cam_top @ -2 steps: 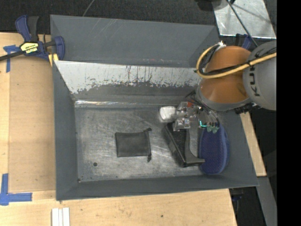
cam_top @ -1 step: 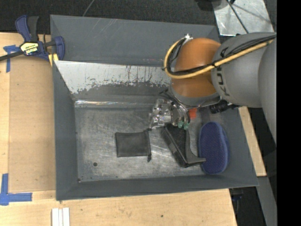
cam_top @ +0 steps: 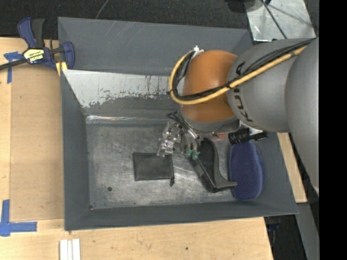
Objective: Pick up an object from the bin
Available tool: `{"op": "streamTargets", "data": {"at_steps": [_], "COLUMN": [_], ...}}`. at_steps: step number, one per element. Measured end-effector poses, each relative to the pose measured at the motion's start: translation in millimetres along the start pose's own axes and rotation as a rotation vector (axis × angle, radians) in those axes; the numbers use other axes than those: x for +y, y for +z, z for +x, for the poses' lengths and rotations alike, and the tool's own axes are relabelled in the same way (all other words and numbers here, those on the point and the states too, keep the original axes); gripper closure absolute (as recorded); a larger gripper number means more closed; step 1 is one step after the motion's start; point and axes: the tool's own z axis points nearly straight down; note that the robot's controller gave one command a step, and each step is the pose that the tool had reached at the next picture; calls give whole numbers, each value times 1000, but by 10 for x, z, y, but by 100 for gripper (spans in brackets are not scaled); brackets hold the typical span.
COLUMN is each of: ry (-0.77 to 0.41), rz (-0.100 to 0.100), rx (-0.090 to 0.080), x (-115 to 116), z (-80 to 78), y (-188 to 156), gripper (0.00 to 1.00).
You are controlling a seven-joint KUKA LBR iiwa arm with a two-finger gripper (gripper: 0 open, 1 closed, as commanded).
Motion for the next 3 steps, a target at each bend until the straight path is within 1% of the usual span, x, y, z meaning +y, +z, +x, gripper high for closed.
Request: {"op": "streamTargets", "data": {"at_steps": [1, 2, 3], "ry": [-173, -171, -153], "rz": [-3, -3, -2], "rx": [-19, -18, -12], "x": [-144, -145, 140], "z": [420, 419, 25], "y": [689, 688, -322], "gripper": [0, 100, 100]}}
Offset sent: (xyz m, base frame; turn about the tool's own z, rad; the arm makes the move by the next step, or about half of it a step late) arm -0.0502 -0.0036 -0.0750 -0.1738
